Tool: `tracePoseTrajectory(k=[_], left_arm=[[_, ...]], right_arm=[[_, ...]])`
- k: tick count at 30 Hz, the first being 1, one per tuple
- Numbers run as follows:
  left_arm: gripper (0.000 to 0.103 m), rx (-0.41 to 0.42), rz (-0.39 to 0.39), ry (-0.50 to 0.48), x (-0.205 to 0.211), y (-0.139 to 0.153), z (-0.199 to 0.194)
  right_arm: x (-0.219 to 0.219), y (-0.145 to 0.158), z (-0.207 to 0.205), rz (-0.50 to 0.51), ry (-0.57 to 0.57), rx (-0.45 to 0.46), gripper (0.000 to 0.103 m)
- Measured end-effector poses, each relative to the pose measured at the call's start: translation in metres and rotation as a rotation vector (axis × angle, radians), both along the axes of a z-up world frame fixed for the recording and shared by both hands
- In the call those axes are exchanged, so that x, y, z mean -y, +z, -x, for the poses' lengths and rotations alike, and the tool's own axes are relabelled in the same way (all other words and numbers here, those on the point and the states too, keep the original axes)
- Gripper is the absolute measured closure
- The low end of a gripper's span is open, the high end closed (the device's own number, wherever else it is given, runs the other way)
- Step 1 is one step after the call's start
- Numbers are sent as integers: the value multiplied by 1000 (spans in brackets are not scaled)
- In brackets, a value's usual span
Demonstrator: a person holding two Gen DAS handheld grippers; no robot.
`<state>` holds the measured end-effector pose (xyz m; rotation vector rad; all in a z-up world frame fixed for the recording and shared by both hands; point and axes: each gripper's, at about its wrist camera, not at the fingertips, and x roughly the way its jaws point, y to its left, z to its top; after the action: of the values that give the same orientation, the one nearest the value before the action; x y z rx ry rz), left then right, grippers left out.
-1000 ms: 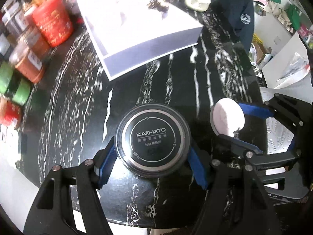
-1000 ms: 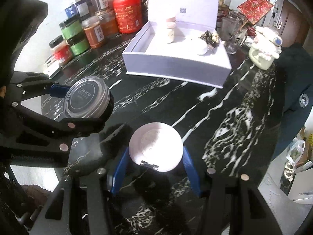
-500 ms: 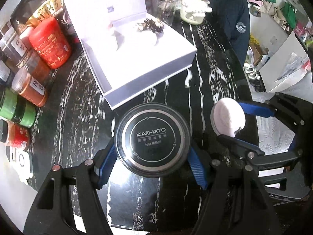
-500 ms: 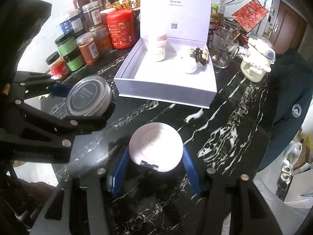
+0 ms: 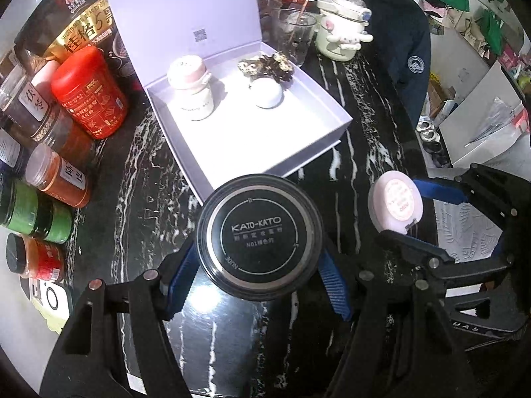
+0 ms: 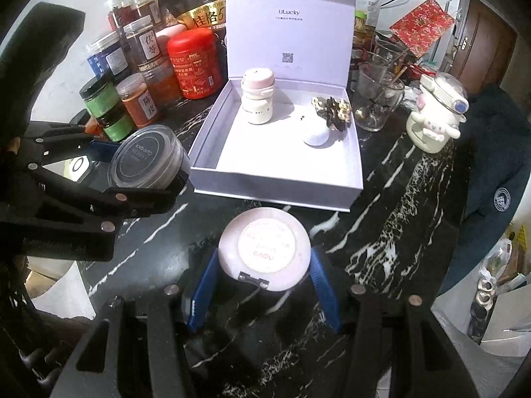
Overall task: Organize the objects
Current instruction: 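Carry the KATO-KATO tin with the left tool while the right tool brings the white compact over the box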
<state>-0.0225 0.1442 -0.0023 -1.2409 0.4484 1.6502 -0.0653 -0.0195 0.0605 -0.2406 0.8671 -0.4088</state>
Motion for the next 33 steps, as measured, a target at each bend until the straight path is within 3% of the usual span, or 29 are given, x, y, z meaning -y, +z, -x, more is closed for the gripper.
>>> tracePoseTrajectory(k=[33], left_arm=[[36, 16, 21, 20, -77, -18, 100]], right_arm=[[81, 20, -111, -50, -31, -66, 47]])
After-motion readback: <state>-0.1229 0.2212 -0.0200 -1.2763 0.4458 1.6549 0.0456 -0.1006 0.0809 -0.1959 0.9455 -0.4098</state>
